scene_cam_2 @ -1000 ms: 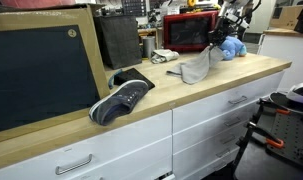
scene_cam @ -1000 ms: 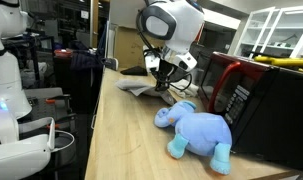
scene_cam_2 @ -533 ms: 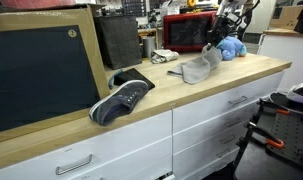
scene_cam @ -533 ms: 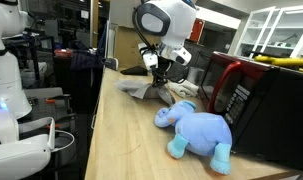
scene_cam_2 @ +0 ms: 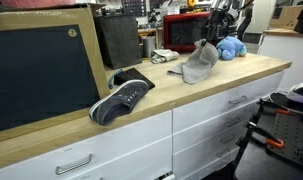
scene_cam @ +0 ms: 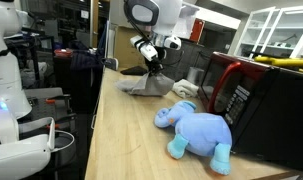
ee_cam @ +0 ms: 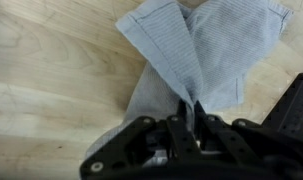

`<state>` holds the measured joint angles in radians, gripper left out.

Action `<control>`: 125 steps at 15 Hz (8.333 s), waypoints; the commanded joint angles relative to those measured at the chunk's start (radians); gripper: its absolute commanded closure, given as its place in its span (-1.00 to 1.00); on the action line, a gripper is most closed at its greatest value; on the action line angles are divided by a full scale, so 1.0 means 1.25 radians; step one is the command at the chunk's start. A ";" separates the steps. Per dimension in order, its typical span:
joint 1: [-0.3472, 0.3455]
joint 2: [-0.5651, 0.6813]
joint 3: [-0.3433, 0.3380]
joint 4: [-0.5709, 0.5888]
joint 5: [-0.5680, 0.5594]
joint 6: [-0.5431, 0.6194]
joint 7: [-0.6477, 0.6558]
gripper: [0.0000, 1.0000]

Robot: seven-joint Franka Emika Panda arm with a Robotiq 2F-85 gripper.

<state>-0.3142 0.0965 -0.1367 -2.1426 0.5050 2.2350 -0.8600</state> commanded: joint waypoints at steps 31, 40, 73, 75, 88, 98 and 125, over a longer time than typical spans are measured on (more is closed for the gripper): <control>0.244 -0.233 0.023 -0.241 0.289 0.172 -0.140 -1.00; 0.163 -0.051 0.002 -0.146 0.032 0.157 0.230 -1.00; 0.083 0.074 0.010 -0.118 0.089 -0.023 0.378 0.26; 0.084 0.072 0.012 -0.115 0.107 -0.023 0.373 0.57; 0.063 0.071 0.000 -0.021 0.098 0.029 0.284 0.95; 0.054 0.040 0.023 -0.025 0.122 0.167 0.094 0.95; 0.231 -0.251 0.012 -0.369 0.167 0.194 -0.499 0.95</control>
<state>-0.0368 -0.1904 -0.1002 -2.5685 0.7276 2.4669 -1.4003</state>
